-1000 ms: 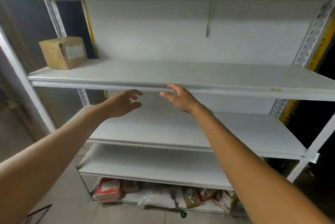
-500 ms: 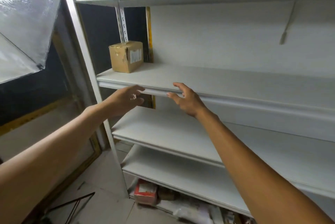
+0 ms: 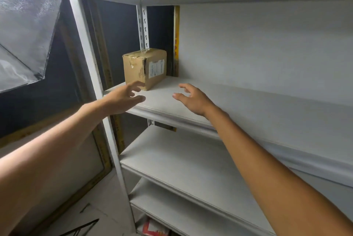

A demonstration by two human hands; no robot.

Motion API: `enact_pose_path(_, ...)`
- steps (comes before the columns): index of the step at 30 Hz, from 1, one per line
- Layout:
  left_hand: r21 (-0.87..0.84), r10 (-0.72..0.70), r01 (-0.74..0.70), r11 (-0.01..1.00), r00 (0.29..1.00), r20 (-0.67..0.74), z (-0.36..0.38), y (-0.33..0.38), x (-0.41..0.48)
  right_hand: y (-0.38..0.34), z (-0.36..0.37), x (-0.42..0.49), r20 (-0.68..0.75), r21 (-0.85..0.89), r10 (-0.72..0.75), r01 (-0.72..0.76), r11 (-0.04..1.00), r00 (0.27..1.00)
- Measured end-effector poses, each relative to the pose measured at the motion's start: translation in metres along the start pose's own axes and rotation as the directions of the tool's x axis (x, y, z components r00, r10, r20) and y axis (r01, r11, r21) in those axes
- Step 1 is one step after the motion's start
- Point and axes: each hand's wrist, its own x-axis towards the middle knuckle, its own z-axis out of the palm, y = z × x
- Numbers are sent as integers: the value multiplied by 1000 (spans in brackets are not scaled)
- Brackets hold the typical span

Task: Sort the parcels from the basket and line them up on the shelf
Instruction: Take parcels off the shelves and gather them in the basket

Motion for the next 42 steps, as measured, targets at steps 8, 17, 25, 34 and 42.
enact_pose_path(8,-29,-53,50,998,994,-93,-10,-26,74,10,6,99,59,84,-8,3,996,998)
enact_pose_path(17,-37,-45,39,999,983,-175,-32,-73,147,-6,33,186,28,151,-14,10,988,999)
enact_pose_path(25,-97,51,-62,993,992,-116,-55,-102,205,-22,52,257,-97,241,105,-79,967,990)
enact_pose_path(34,-417,60,-32,908,997,54,-56,-114,234,-20,74,280,-99,537,283,-188,822,954)
enact_pose_path(42,-477,119,-113,872,993,-17,-41,-115,229,-14,72,269,-32,652,319,-223,725,947)
